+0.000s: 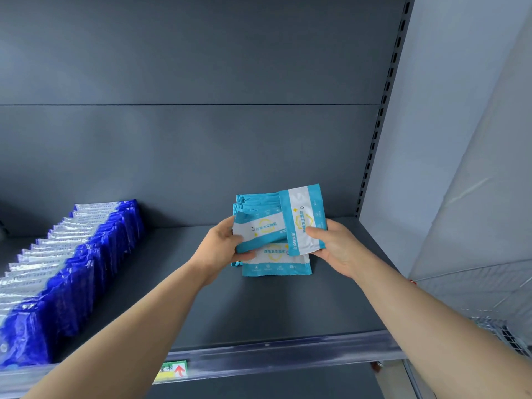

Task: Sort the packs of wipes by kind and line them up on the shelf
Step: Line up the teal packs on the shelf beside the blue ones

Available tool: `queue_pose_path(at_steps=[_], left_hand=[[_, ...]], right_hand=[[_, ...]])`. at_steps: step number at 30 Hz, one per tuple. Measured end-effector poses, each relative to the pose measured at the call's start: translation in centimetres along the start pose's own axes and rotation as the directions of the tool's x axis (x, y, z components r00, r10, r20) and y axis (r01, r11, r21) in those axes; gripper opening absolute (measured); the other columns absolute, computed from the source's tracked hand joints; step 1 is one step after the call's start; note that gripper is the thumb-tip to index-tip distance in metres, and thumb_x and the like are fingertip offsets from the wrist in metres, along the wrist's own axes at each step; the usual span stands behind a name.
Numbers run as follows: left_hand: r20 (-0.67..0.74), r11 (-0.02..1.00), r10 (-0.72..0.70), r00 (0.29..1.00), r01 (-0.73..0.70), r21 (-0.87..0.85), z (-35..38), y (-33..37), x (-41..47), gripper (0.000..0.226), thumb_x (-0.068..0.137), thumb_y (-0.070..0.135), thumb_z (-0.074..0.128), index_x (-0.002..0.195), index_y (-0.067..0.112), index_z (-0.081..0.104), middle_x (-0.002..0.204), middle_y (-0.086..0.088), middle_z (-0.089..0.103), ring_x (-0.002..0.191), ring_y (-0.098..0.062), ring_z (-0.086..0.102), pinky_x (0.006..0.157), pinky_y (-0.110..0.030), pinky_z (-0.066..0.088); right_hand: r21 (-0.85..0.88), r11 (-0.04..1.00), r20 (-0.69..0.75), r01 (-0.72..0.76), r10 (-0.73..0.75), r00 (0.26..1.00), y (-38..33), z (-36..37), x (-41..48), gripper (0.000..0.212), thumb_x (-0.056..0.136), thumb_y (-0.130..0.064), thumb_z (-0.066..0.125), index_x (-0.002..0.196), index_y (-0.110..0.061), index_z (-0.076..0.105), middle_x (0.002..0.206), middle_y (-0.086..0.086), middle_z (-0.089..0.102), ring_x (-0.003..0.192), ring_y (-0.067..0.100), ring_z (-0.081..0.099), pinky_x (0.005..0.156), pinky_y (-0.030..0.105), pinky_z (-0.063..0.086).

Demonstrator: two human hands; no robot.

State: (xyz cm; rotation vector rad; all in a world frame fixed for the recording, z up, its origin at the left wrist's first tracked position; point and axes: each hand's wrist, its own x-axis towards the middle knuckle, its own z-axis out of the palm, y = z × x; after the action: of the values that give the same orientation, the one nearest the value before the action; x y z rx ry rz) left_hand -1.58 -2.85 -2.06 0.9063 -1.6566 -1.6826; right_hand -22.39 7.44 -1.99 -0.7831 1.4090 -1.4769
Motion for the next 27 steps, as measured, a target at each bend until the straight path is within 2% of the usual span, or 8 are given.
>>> queue_pose_path(at_steps=[2,4,7,9,12,19,24,27], left_hand=[[-0.029,0.997,-0.019,0.999,0.016,-0.078,0.0,0.1,0.0,0.031,0.092,-0.006,0.042,0.112,0.011,0.059,0.11,-0.005,0.069,0.091,-0.021,0.071,0.076,-0.041,0.06],[-0.042,0.992,-0.053,0.998,0.048,-0.113,0.0,0.2,0.1,0.01,0.089,0.013,0.05,0.091,0.008,0.057,0.092,-0.009,0.065,0.072,-0.019,0.066,0.062,-0.031,0.054],[0.007,0.996,-0.073,0.997,0.074,-0.058,0.1,0.7,0.6,0.031,0.09,0.039,0.059,0.081,0.01,0.057,0.083,-0.007,0.068,0.068,-0.021,0.065,0.063,-0.03,0.05],[0.046,0.997,-0.067,0.997,0.065,0.035,0.4,0.7,0.7,0.022,0.089,0.028,0.067,0.096,0.009,0.058,0.097,-0.009,0.074,0.082,-0.024,0.072,0.073,-0.036,0.058],[0.088,0.995,-0.065,0.994,0.057,0.083,0.9,0.3,0.7,0.031,0.084,0.011,0.072,0.113,0.014,0.061,0.105,-0.006,0.074,0.091,-0.024,0.073,0.075,-0.036,0.06],[-0.021,0.996,-0.01,1.0,0.012,0.09,-0.4,0.3,0.2,0.02,0.083,-0.005,0.067,0.092,0.008,0.056,0.095,-0.01,0.072,0.073,-0.019,0.073,0.052,-0.026,0.055],[-0.055,0.997,-0.078,0.995,0.08,0.021,-0.7,0.2,-0.3,0.032,0.085,-0.01,0.062,0.11,0.006,0.052,0.106,-0.015,0.068,0.087,-0.027,0.072,0.064,-0.038,0.061],[-0.046,0.996,-0.079,0.996,0.081,0.039,0.1,-0.9,-0.4,0.022,0.089,-0.002,0.061,0.109,0.004,0.057,0.109,-0.012,0.069,0.088,-0.022,0.072,0.065,-0.032,0.06]], right_hand=[[0.007,1.0,-0.002,0.002,-0.002,1.0,0.1,-0.3,-0.1,0.033,0.096,-0.007,0.052,0.128,-0.013,0.055,0.122,0.005,0.065,0.109,0.022,0.064,0.094,0.043,0.052],[0.028,1.0,0.013,0.013,-0.013,1.0,0.0,-0.4,-0.2,0.032,0.096,-0.006,0.052,0.127,-0.011,0.055,0.12,0.005,0.066,0.109,0.022,0.064,0.093,0.042,0.052],[0.038,0.999,0.052,0.031,-0.033,0.998,-0.3,-0.1,-0.5,0.028,0.096,-0.006,0.052,0.122,-0.011,0.058,0.116,0.004,0.069,0.105,0.02,0.067,0.088,0.039,0.055],[0.04,0.999,0.072,0.037,-0.04,0.997,-0.7,0.5,-0.7,0.024,0.096,-0.006,0.052,0.118,-0.013,0.059,0.113,0.003,0.07,0.102,0.018,0.068,0.083,0.036,0.057],[0.064,0.997,0.075,0.033,-0.038,0.996,-1.0,1.1,-0.7,0.021,0.096,-0.007,0.052,0.113,-0.016,0.061,0.112,0.003,0.07,0.101,0.017,0.068,0.083,0.036,0.057],[0.1,0.995,-0.061,0.009,-0.003,0.998,-1.5,-0.6,-0.9,0.021,0.097,-0.012,0.047,0.113,-0.015,0.061,0.111,0.006,0.07,0.104,0.021,0.066,0.093,0.038,0.051],[0.041,0.999,-0.055,-0.008,0.01,0.998,-1.7,-1.9,-1.5,0.031,0.089,0.003,0.053,0.116,-0.013,0.058,0.111,0.008,0.071,0.096,0.024,0.07,0.081,0.041,0.056],[0.064,0.996,0.019,-0.066,0.065,0.998,-1.0,-1.7,-1.8,0.037,0.085,0.01,0.058,0.117,-0.008,0.058,0.11,0.011,0.071,0.097,0.029,0.07,0.084,0.047,0.057]])
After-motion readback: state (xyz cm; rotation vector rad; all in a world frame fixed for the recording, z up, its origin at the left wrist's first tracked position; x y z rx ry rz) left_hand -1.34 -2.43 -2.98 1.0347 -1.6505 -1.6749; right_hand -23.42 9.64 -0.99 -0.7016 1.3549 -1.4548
